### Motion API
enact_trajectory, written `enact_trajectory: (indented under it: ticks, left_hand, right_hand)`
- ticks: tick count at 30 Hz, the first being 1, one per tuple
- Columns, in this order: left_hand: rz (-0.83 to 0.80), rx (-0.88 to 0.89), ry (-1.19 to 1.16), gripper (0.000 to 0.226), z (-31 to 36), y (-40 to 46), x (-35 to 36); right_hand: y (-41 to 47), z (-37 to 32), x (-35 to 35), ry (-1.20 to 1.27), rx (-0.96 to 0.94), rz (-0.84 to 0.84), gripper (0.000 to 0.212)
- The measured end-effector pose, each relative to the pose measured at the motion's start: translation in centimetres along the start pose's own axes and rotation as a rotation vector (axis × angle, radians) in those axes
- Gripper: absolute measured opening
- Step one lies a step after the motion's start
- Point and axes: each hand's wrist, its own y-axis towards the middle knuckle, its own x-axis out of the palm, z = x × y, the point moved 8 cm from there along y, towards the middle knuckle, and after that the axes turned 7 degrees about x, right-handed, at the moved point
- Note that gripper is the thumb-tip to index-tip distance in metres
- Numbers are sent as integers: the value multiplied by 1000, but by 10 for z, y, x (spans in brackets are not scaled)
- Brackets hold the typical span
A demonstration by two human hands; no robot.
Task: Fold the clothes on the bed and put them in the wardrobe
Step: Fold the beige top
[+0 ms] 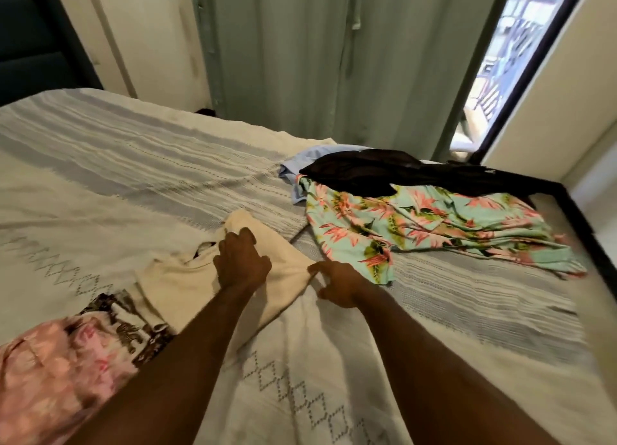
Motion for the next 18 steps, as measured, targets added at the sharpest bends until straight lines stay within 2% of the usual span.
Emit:
enact_trajectory:
  ticks: [3,5,8,9,11,13,16,18]
  left_hand:
    - [-94,93,-116,38,37,0,31]
    - [-152,151,-209,37,61,-2,51]
    - [-206,199,-295,38,90,-5,74]
    - [-216,219,-334,38,99,-5,81]
    - [-256,234,-411,42,110,-7,96]
    - [-338,130,-478,41,112,-12,118]
    - [-409,-155,-698,39,100,-25,150]
    - [-389,-256,-889,41,99,-31,158]
  right_hand:
    - [-5,20,-9,44,63,25,58]
    - [-8,35,-22,86,89,81,51]
    - [-16,68,-50,70,161,277,45]
    - [-20,79,-55,57,180,314,50]
    - [-22,96,-48,34,183,256,66]
    - [-18,110,-35,-8,190,175,60]
    - [-15,109,-42,-82,159,259,28]
    - [-19,107,-42,-135,149,147,33]
